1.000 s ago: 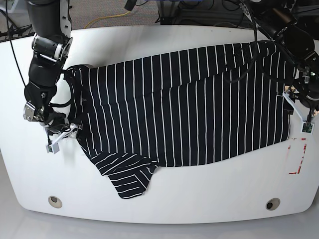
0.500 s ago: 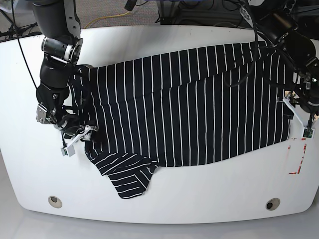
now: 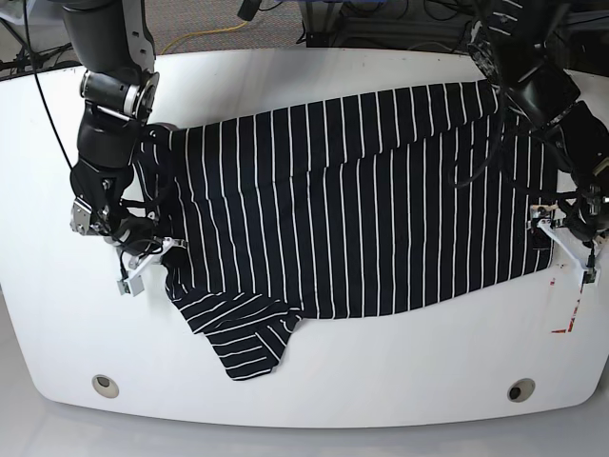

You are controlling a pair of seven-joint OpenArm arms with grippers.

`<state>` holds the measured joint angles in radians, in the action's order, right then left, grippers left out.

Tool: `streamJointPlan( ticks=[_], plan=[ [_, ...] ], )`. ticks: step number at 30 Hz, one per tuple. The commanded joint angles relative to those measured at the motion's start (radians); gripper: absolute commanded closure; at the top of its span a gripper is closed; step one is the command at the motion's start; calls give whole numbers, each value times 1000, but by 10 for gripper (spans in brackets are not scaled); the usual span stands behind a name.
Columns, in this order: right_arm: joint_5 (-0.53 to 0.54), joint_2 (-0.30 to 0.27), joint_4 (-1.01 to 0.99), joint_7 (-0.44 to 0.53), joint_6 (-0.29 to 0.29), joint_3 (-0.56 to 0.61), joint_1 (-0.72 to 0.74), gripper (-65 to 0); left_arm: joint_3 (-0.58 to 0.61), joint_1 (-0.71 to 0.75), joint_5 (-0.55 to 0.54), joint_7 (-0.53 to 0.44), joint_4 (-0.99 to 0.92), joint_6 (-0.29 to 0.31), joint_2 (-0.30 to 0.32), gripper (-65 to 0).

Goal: Fold the T-shirt properly
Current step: 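Regrasp the shirt's side edges with both grippers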

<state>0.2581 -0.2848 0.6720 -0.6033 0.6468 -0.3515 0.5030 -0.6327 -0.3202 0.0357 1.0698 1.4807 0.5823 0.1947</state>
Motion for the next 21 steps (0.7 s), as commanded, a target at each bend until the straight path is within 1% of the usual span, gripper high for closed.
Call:
streamJointPlan(
  ticks=[1,3,5,7,9,14,17,21],
  plan=[
    [-6,-18,10,1,0,1,26,0,6,-41,-7,-40,-78,-28,36,-560],
    [-6,-21,10,1,0,1,26,0,6,-66,-7,-69,-150,-40,45,-560],
    [-6,-21,10,1,0,1,38,0,6,-89,-7,-121,-239,-54,48,-560],
    [-6,-21,10,1,0,1,39,0,6,-98,-7,-168,-305,-72,75,-560],
    [-6,-21,10,1,0,1,41,0,7,-102,-7,-202,-369,-72,93,-560],
    [-6,-21,10,1,0,1,44,0,7,-112,-7,-274,-457,-72,104,-560],
    [-3,-21,10,1,0,1,44,0,26,-118,-12,-299,-527,-72,122,-560],
    [-1,-20,10,1,0,1,44,0,99,-141,-15,-310,-575,-71,133,-560]
  ],
)
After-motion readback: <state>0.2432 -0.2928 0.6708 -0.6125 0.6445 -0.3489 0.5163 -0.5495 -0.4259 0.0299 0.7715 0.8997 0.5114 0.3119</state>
